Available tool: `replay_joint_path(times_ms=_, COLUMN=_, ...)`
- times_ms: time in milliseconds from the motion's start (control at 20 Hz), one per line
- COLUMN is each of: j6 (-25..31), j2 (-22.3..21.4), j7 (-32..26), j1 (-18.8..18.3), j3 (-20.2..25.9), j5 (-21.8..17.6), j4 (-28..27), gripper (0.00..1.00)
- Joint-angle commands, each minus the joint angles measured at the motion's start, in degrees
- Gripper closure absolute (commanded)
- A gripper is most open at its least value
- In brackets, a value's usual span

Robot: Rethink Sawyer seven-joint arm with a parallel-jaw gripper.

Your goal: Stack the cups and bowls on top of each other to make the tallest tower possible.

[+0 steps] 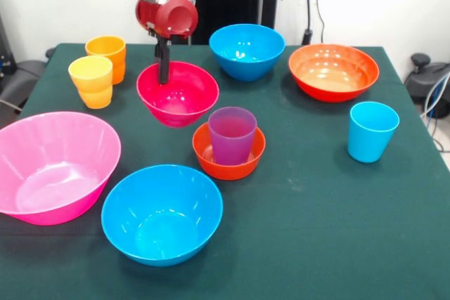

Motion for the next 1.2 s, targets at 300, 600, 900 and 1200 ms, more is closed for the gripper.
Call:
replay_joint_path(times_ms=300, j6=-3.53, j2=0.4, j7=6.87, j1=5.09, j3=3.27, j5=-1.22, j4=2.55, gripper=1.0)
replay_joint_path(times_ms=600, j6=-0.64, j2=-0.1, j7=6.08, j1=7.9, j3=0.32, j5=0.14, j4=1.18, gripper=1.0)
replay_joint_path(times_ms=900, j6=2.22, j2=-0.91, j7=6.61, j1=10.95, j3=-1.65, j5=2.43, j4=0.25, gripper=1.0)
replay_joint_path(times_ms=1200, j6=3.49, j2=-0.94, j7=6.05, j1=11.23, j3=-1.81, j5=2.79, j4=0.33, gripper=1.0)
